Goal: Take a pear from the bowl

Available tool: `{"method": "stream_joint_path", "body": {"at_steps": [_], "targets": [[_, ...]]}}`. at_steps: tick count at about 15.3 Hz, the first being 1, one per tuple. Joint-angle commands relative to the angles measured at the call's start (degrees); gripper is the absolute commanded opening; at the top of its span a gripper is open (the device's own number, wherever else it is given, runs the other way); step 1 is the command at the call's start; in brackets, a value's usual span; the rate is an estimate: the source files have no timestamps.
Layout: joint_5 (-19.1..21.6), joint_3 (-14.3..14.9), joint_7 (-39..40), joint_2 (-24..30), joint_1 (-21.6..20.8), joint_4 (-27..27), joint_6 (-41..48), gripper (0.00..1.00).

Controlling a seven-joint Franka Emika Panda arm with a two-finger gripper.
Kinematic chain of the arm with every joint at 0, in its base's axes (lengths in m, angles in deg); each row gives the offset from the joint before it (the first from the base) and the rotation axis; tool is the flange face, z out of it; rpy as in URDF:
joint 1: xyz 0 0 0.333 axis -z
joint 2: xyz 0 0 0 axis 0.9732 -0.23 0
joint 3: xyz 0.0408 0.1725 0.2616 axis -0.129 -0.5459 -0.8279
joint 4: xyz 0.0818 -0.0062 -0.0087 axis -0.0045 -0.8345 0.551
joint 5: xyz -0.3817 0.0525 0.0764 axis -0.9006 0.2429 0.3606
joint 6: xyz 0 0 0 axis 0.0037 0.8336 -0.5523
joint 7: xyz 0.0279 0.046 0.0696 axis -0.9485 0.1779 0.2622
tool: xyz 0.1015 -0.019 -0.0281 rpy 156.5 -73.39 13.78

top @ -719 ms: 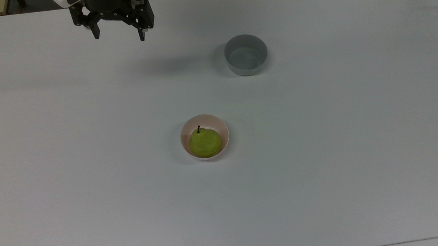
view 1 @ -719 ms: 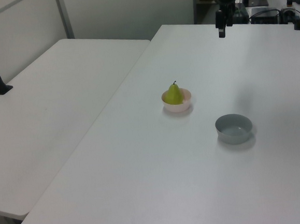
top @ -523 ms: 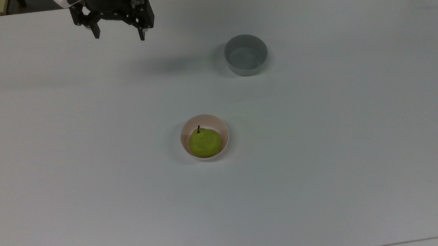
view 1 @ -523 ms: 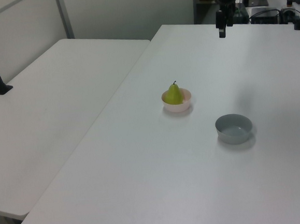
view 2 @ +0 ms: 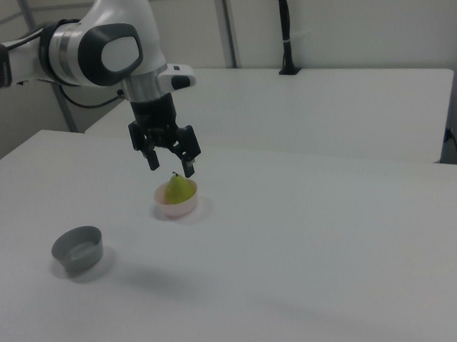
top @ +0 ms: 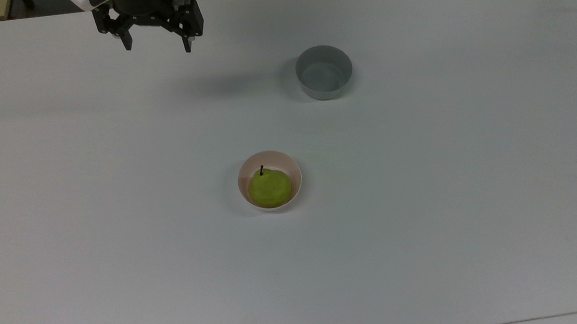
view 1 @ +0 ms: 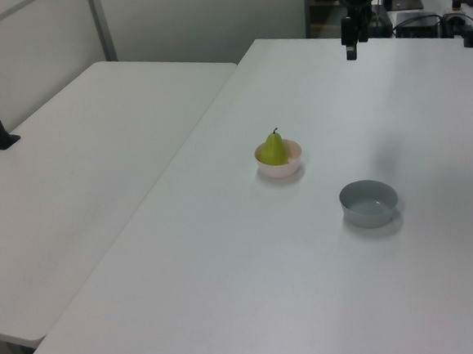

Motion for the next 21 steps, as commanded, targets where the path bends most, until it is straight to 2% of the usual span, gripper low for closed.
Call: {"method": "stream_joint_path", "body": {"at_steps": [1,10,13,17,21], "targets": [[-0.37,-0.13,1.35,1.25,-0.31,-1.09,1.09,1.00],[0.33,-0.21,1.70,-2.53,-1.36,-0.13,-5.33,1.00],[0.59,-0.65,1.17,-6.74,-2.58,4.69,-5.24,1.00],[4.72,-0.57,1.00,-13.41,-4.08,10.75,-5.42,1.00],[6.13,0.05,0.39,-20.09,-8.03,17.62,-6.55,1.00]]}}
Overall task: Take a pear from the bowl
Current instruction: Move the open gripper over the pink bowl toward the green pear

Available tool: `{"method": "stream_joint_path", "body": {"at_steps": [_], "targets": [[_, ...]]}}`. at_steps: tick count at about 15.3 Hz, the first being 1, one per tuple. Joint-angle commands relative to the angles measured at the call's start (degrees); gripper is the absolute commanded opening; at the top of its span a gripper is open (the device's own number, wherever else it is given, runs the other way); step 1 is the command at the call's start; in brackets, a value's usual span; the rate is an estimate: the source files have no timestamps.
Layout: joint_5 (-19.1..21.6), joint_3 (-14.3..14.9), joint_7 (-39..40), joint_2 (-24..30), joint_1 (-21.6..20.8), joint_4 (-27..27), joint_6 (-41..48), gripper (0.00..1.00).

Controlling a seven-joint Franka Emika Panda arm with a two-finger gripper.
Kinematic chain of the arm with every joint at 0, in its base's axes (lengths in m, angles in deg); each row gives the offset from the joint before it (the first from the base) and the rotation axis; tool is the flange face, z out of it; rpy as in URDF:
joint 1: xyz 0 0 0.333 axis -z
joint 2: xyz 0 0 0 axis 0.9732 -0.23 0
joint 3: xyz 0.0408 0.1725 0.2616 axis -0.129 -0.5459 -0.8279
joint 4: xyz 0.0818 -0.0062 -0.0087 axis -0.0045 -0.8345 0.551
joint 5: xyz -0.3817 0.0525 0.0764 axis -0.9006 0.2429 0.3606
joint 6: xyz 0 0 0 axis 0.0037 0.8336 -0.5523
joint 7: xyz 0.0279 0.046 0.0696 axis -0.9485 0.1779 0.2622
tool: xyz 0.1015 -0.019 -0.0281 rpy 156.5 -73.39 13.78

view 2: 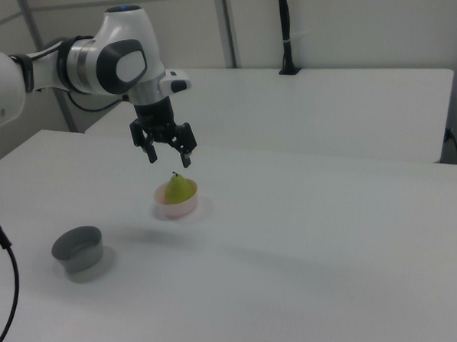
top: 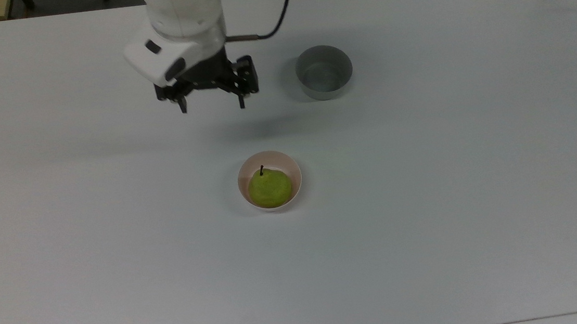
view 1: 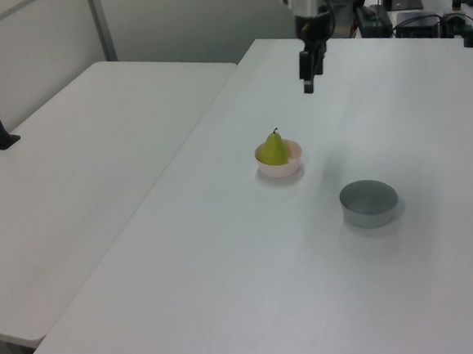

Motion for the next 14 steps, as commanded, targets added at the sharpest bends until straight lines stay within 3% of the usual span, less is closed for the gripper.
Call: {"method": "stream_joint_path", "body": {"at_steps": [1,4,14], "targets": [[1.35,1.31,-2.27,-7.15,-3.69,7.43,-2.81,1.00],[1.35,1.31,-5.02,-9.79,-4.40,7.26,-9.41,1.00],[0.47,1.22,-3.96,-17.44,-6.68,6.03,-15.56,1.00]]}}
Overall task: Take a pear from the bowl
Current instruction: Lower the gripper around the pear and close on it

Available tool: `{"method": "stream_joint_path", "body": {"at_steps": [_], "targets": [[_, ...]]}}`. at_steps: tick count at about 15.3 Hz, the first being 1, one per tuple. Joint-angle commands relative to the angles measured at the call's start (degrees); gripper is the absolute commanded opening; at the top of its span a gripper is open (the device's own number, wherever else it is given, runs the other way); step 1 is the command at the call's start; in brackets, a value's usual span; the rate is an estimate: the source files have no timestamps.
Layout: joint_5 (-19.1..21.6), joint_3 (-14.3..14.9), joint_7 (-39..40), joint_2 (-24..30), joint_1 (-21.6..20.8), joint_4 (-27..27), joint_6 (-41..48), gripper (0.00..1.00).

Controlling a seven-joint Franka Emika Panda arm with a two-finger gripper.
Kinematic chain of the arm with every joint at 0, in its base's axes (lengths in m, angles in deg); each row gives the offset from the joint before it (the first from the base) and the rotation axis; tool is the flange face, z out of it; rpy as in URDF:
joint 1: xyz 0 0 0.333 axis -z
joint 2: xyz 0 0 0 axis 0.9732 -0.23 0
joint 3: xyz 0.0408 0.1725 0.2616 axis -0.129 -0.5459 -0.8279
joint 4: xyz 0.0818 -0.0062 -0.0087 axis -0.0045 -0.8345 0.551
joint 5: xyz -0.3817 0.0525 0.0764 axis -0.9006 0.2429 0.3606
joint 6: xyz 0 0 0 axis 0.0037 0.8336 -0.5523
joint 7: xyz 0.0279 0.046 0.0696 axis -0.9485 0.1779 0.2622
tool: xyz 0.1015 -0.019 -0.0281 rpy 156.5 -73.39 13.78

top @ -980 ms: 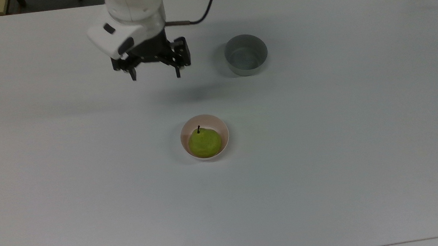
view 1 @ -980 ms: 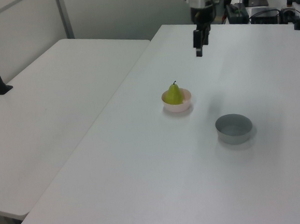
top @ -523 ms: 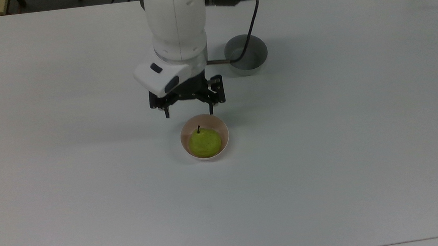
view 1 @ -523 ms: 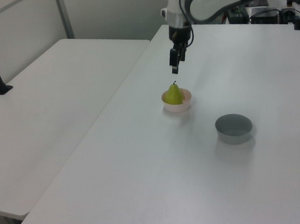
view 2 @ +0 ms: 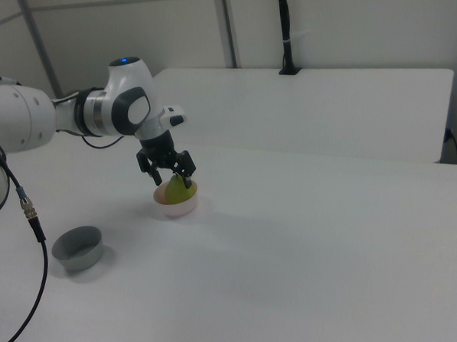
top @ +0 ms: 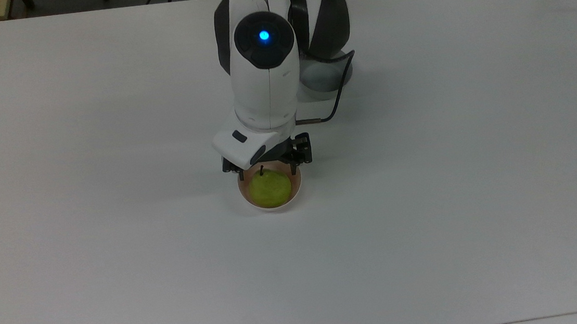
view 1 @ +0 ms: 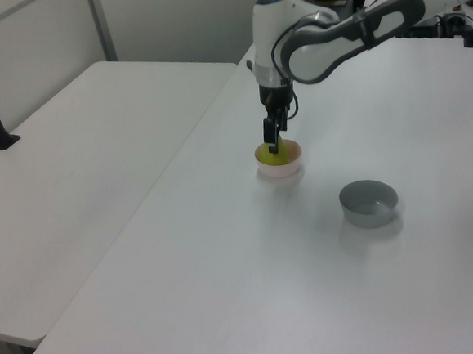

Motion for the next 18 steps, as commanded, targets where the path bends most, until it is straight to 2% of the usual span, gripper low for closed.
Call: {"method": "stream_joint_path", "body": {"at_steps": [1,5,6,7,8,9,10,14,18], "targets": [[0.07,1.12,0.32,-1.43,-1.06,0.09,-3.24,1.00],[-1.59,1.13,0.41,-1.87,-1.06,-0.18,-3.34,0.99],[-1.95,1.12,0.50,-1.87,-1.06,-0.18,-3.25,0.90],[-1.95,1.12,0.50,-1.87,-1.15,-0.18,-3.25,0.75],[-1.86,1.21,0.59,-1.78,-1.41,-0.18,-3.25,0.53],[-1.86,1.21,0.59,-1.78,-1.50,-0.18,-3.25,0.39],[-1.78,1.21,0.59,-1.69,-1.50,-0.18,-3.25,0.30],[-1.60,1.30,0.41,0.24,-1.41,-0.09,-2.90,0.27],[-1.16,1.30,0.32,6.20,-1.06,-0.88,-2.46,0.27]]}}
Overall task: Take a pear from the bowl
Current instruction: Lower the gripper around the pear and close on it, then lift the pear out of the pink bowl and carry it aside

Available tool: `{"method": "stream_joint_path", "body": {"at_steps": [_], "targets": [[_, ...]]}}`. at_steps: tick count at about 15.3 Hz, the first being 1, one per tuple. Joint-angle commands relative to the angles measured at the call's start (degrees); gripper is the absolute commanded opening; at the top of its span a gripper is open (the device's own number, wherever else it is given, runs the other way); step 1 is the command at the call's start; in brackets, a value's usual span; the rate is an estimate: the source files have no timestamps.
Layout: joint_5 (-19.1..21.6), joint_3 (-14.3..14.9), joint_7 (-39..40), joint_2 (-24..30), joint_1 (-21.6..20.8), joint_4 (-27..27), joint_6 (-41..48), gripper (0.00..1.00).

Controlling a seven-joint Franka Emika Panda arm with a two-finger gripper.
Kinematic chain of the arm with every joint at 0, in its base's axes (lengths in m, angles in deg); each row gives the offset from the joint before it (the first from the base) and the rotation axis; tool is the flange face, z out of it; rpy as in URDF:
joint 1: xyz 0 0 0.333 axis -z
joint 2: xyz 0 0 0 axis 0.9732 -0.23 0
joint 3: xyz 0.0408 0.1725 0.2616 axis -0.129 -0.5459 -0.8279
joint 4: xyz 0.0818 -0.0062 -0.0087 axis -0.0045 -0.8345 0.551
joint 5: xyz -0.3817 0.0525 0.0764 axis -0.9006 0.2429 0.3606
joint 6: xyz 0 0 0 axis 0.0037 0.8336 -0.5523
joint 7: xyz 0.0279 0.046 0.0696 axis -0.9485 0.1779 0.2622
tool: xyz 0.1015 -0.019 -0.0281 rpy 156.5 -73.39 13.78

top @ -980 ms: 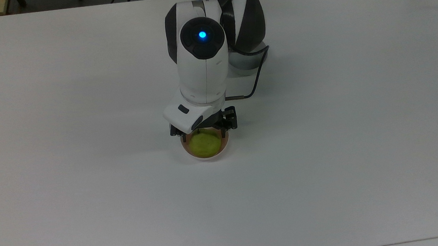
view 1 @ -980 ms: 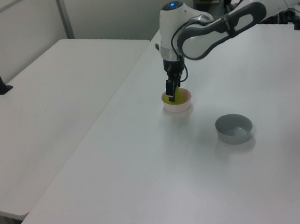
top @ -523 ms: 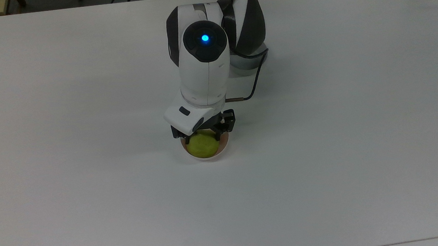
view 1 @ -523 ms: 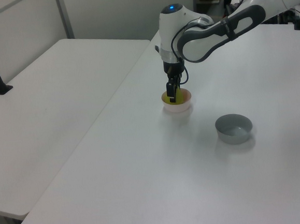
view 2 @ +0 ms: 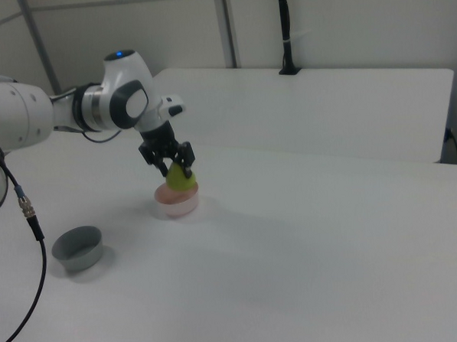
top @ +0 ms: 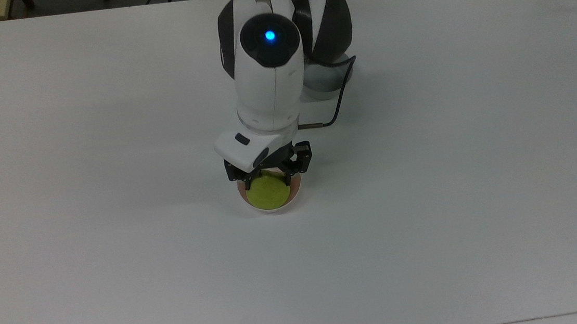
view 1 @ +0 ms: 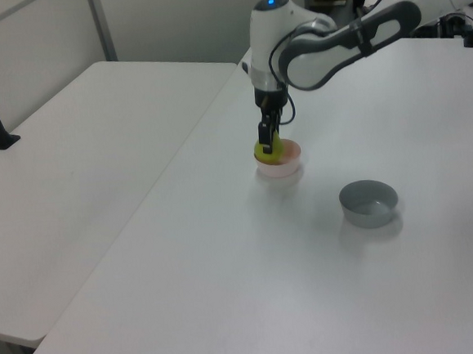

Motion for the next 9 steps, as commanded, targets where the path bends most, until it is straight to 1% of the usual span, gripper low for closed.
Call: {"method": "stream_joint_path", "body": {"at_steps": [1,3,5,7,9], "targets": [[0.25,0.95,0.25,8.05,-0.60,-3.26,0.10,0.27],[0.25,0.87,0.34,11.39,-0.24,-5.28,0.18,0.27],[0.17,0.61,1.73,14.56,1.33,-8.01,0.18,0.28],[0.17,0.34,3.93,18.68,3.09,-12.30,0.45,0.28],[0.08,0.08,8.05,23.34,5.11,-17.05,2.02,0.28]]}}
